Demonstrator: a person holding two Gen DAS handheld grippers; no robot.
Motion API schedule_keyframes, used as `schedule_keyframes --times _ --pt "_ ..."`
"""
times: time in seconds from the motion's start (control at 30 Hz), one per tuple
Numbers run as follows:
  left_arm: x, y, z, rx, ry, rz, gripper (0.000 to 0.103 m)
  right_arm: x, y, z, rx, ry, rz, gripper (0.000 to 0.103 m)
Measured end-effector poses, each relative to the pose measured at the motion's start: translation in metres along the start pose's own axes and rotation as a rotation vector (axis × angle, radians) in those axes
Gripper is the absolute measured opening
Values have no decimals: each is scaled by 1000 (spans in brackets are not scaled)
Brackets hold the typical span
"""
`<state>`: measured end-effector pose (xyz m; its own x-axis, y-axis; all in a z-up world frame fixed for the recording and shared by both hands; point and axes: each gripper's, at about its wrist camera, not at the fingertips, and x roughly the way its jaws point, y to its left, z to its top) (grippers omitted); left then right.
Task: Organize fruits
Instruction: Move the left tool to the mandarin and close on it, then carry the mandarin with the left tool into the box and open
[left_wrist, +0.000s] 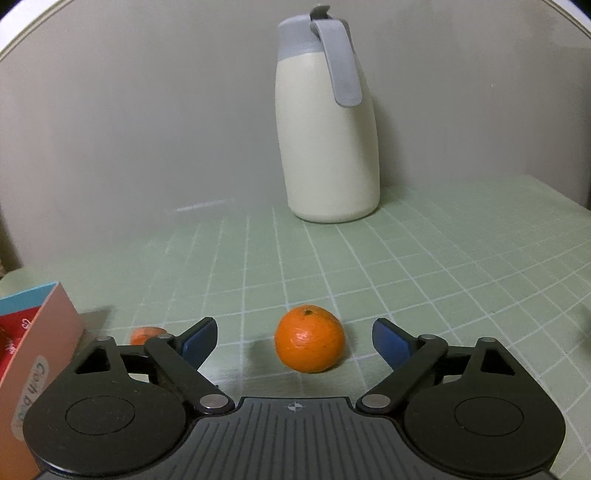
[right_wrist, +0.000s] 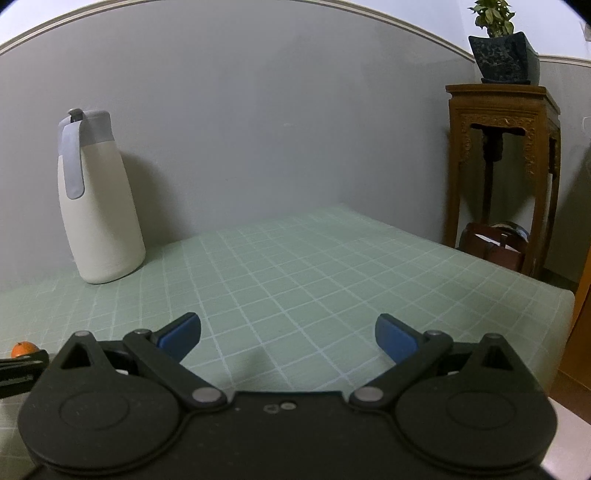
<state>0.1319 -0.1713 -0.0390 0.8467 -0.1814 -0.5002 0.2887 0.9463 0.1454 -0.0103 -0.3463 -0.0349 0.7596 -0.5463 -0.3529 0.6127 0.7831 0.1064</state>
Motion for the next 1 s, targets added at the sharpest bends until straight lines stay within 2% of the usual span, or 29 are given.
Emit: schedule_keyframes --times 0.07,0.2,0.37,0.43,0.57,0.77,1.0 --pt "2 0 1 -7 4 -9 86 -1 1 0 0 -1 5 101" --pt "12 0 3 -14 50 -36 65 -1 2 -1 -5 2 16 101" --pt "20 2 2 -38 89 -44 62 -1 1 1 4 6 22 101" --pt "21 2 3 -36 87 -56 53 -1 2 1 6 6 26 101" --pt "21 -3 4 -21 81 -57 44 -2 3 1 6 5 33 101" --pt "18 -2 2 -27 79 -68 43 -4 3 1 7 3 41 101" --pt "2 -3 2 -12 39 -71 43 -4 5 2 4 1 54 101"
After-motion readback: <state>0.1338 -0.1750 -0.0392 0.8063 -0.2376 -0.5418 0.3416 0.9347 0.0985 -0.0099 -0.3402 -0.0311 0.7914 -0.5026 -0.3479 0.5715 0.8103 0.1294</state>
